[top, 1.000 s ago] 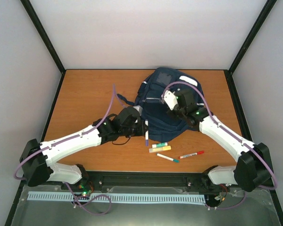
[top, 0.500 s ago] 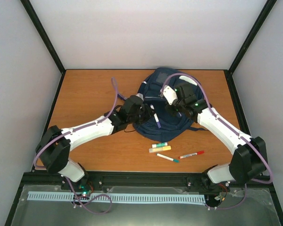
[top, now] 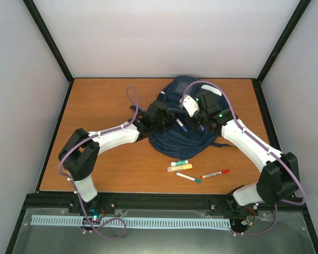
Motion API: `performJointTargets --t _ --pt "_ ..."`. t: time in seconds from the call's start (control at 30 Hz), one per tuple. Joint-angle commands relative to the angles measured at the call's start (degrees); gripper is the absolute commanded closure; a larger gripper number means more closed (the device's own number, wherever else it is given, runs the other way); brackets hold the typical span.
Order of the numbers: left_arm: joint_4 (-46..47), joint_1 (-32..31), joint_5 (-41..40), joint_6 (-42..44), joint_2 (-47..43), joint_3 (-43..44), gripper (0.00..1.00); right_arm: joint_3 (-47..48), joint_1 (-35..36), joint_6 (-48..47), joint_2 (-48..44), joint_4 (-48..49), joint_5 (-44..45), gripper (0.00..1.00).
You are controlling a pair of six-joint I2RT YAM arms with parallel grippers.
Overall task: Pack the student bag
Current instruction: Place the stationery in the student bag.
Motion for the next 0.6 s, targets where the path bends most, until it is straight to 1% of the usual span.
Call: performJointTargets --t 0.0,0.2,0.3,0.33,0.37,0.47,0.5,0.57 --pt "2.89 0.41 -2.51 -7.21 3.11 3.61 0.99 2.87 -0.31 1.23 -0.15 2.88 -1.47 0.97" --pt "4.46 0.57 -3.34 -8.76 7.52 7.07 0.99 3.13 -0.35 1.43 0.45 2.59 -1.9 0.97" --pt "4.08 0.67 -2.0 -8.41 7.81 7.41 0.96 3.02 -0.53 1.58 0.38 2.63 -2.15 0.97" --pt "3.51 0.68 -1.77 -7.97 7.48 7.3 0.92 2.92 -0.69 1.77 0.38 2.73 -2.34 0.97" --pt "2.9 0.74 -1.72 -7.29 7.06 7.2 0.84 2.86 -0.87 1.91 0.33 2.79 -2.58 0.97" --pt "1.32 1.38 -0.12 -4.64 5.92 7.27 0.52 2.89 -1.34 2.39 0.42 3.03 -3.22 0.97" --pt "0.76 1.63 0.91 -4.1 5.6 7.41 0.45 2.77 -1.48 2.64 0.37 2.96 -3.43 0.97" --pt "-0.41 2.06 4.78 -3.09 4.79 7.76 0.37 2.62 -1.62 2.64 0.21 3.0 -3.63 0.97"
